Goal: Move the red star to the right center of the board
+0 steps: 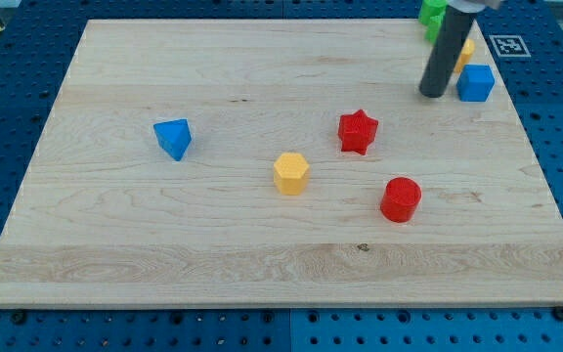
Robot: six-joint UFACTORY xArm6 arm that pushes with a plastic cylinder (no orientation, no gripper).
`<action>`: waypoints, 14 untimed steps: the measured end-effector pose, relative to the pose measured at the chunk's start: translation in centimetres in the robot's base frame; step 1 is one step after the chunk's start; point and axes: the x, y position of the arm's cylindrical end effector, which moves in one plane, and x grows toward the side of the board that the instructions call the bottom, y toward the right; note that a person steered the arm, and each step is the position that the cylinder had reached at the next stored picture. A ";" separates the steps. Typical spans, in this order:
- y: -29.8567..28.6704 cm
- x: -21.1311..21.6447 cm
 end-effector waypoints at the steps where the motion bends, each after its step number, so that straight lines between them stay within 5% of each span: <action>1: -1.9 0.0; 6: -15.1 0.4; 10: -13.4 7.0; 14: -7.1 9.3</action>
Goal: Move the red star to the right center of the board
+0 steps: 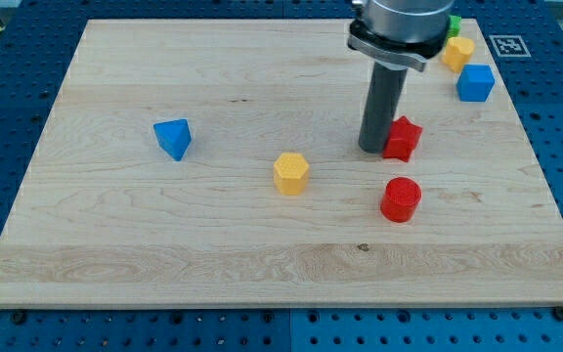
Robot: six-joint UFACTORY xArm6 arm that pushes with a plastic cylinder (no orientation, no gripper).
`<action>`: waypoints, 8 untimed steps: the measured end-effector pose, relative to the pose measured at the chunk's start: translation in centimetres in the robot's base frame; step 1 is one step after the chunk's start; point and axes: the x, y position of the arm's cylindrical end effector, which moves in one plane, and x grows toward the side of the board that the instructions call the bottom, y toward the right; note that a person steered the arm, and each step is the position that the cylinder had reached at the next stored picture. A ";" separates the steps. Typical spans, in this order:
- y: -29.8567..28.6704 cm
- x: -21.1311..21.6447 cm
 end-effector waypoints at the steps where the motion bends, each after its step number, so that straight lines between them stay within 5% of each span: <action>1: 0.7 0.0; 4: 8.5 4.0; 8: 8.2 3.9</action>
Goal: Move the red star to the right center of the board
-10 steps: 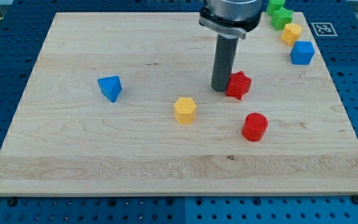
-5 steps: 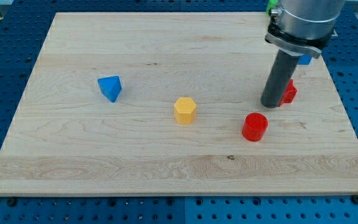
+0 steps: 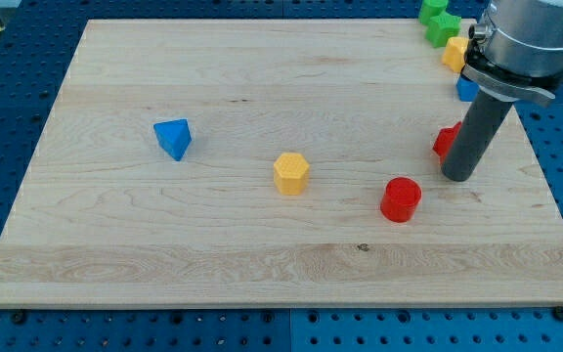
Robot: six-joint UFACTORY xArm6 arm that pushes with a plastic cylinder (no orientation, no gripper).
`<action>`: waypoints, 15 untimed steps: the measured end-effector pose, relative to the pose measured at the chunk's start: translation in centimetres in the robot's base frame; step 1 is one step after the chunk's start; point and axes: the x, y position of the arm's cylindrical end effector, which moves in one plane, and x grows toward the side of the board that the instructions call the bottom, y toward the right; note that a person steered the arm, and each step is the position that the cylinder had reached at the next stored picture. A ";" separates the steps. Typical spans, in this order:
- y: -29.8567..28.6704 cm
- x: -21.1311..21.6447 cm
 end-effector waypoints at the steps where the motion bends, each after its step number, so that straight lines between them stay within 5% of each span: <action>1: -2.3 0.0; 15: 3.9 -2.0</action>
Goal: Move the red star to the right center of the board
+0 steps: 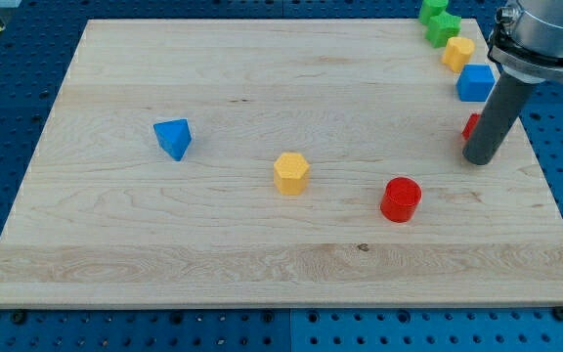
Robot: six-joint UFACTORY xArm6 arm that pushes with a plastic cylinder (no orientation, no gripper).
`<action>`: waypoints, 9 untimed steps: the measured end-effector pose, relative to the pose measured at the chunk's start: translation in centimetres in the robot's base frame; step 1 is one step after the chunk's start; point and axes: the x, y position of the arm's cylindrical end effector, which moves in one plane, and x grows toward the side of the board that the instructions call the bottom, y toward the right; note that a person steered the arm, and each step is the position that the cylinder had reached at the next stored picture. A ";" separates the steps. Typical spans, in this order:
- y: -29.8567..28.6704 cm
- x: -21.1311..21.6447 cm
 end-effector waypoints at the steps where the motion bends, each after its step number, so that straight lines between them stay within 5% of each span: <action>1: 2.5 2.9; 6: 2.1 -0.3; 9: -4.2 -1.8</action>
